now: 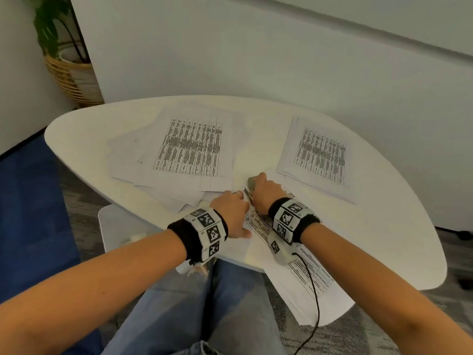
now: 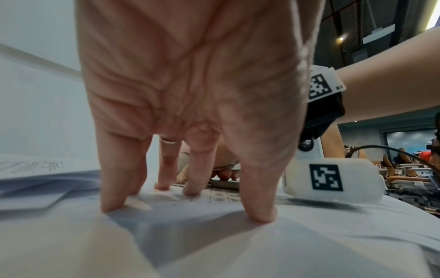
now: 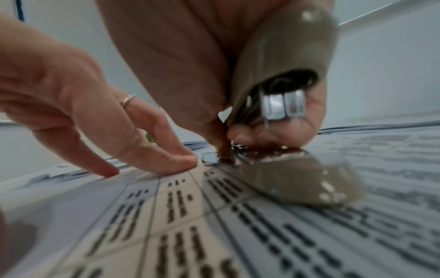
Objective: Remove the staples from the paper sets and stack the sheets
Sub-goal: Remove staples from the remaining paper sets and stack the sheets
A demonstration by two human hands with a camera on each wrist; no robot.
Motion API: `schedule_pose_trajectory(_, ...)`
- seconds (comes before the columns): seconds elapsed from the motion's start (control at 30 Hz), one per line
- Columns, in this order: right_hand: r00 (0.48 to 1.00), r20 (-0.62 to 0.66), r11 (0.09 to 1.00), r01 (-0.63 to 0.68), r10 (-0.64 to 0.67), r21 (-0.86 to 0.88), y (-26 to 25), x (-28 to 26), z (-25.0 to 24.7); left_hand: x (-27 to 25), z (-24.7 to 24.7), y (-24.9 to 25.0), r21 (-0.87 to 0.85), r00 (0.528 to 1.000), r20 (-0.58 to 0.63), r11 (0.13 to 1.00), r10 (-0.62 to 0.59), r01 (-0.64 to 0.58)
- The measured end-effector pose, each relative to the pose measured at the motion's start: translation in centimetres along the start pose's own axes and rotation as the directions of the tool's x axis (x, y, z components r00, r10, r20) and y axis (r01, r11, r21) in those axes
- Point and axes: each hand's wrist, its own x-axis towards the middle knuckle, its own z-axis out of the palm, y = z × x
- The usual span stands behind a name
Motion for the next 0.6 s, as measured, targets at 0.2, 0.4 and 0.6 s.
schedule_pose_trajectory(0.2,0.998,0.055,0.999,0.010,-0.007,-0.041,-0.6,-0.3,-2.2,-0.1,-0.2,0.0,-0.011,1.000,-0.022,1.000,0.003,-0.003)
schedule_pose_trajectory(0.4,0.998,0.049,0.998,0.028,-0.030,0.060,-0.5,0.4,-2.2,-0.4,-0.2,-0.2,-0.056,0.999,-0.031,0.998,0.007,-0.009)
schedule_pose_trajectory(0.6,0.996,0.017,0.948,0.078,-0.088,0.307,2.1,-1.7,-4.2,-1.0,-1.7,-3.0,-0.477,0.996,-0.042,0.878,-0.075,0.046)
